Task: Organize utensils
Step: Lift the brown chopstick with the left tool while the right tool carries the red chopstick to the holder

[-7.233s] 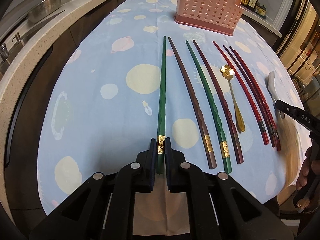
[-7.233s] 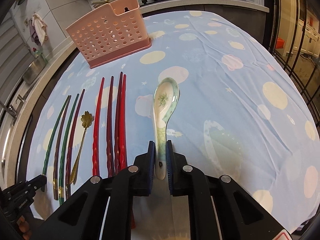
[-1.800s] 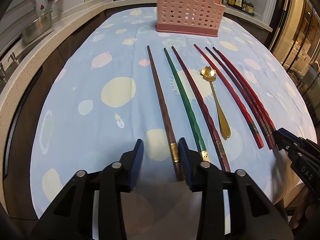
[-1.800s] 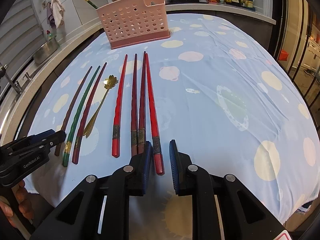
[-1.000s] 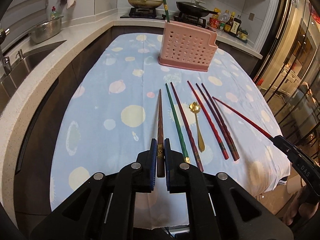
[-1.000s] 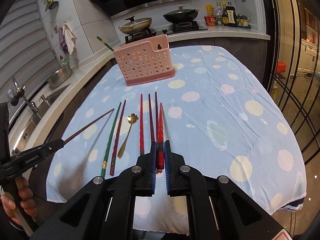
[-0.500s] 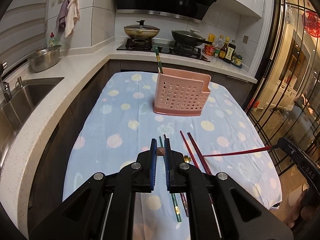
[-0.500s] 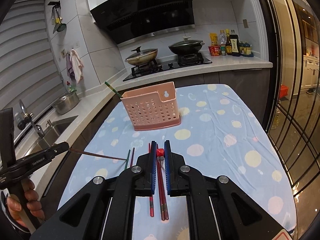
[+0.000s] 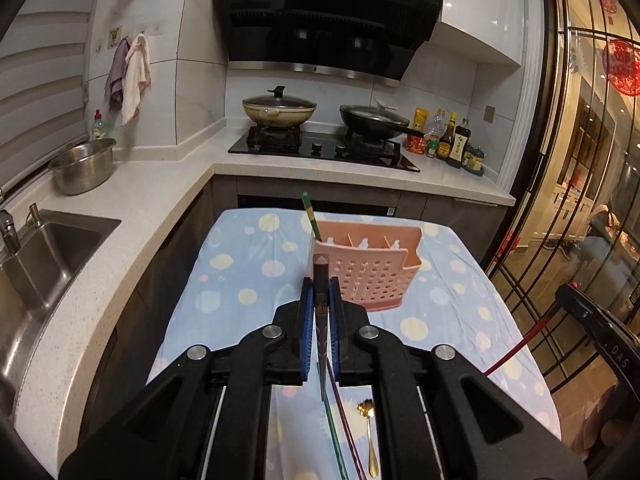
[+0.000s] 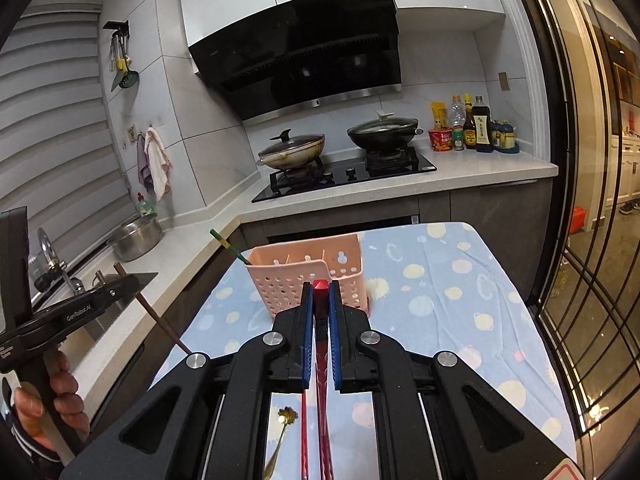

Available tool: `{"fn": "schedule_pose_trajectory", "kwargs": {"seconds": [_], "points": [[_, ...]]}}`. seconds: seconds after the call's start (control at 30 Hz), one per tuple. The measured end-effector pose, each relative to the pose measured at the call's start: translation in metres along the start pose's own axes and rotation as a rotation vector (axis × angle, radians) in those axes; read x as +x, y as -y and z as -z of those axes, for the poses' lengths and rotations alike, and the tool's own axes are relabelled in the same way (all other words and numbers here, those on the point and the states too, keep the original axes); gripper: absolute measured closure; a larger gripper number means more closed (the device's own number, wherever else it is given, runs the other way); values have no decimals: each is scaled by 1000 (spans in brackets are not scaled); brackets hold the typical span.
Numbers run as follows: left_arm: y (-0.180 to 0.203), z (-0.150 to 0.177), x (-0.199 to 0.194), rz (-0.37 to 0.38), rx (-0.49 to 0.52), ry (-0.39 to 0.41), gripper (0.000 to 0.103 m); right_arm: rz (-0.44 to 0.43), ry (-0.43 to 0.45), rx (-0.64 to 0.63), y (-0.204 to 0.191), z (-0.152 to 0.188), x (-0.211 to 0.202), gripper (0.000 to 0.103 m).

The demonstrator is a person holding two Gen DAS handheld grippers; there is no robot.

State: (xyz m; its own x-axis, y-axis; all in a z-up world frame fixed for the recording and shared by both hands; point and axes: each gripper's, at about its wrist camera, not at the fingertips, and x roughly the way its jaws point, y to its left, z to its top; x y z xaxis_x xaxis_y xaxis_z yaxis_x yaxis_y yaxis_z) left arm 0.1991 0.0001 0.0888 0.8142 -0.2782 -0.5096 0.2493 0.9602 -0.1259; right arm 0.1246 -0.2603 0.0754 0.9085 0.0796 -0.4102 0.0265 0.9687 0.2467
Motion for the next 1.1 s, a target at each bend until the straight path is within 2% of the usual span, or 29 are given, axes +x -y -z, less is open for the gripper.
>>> {"fn": "schedule_pose_trajectory", "kwargs": {"seconds": [0.4,0.63,0.83,1.1], "points": [[26,-95,13,19,40,173,96,-14,170,-24,-14,-91,32,96],[32,-135,38,21,45,224,96,-31,224,11,-10,-133,66,96],[33,-140,73,-4,45,189,96,-31,222,20,-12,-143,104,96],[26,-122,117,-10,33,107,96,-34,92,54,-1,-116,167,96]]}}
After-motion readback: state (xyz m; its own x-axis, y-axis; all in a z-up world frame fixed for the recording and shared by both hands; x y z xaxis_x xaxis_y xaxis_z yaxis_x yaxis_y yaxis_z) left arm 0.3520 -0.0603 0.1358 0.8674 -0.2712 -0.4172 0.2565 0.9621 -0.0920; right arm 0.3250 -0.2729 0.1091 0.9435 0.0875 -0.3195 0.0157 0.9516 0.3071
